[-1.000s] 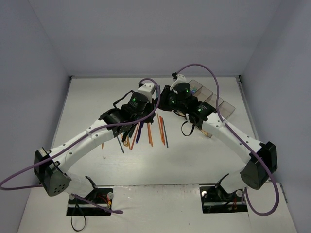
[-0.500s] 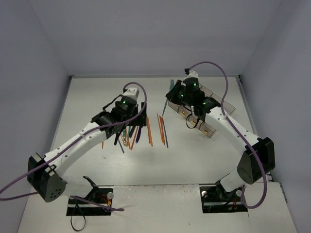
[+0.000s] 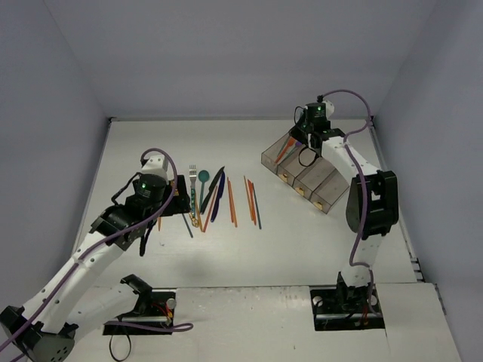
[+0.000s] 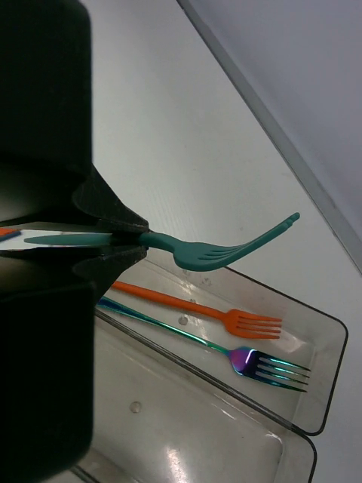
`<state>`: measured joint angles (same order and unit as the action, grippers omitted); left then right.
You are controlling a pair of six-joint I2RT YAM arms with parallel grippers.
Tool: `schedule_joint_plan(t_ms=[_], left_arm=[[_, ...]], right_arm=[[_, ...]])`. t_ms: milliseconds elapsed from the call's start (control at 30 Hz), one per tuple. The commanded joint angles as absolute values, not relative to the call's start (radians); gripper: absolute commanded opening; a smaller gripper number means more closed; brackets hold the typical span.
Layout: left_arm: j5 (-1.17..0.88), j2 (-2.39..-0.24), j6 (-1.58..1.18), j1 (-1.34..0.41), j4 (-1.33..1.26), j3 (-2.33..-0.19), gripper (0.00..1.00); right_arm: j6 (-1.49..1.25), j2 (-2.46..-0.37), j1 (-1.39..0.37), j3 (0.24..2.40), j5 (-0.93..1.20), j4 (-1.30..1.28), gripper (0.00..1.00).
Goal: Sort the eating utensils into containers
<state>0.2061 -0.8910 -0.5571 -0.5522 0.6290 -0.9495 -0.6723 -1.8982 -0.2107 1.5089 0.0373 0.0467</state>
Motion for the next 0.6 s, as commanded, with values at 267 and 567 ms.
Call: schedule_joint_plan(t_ms=[267,567], left_arm=[[0.236,-0.854,-0.586,-0.537,0.672,-0.931,0.82],[0.237,-0.908,-0.586,-0.537,0.662,-0.957,0.82]], right_arm=[[-0.758,-2.146,-0.169,1.684,0.014,0.109,0.09],[-0.673,-2.041,-0.158,1.629,-0.018,0.104,0.56]])
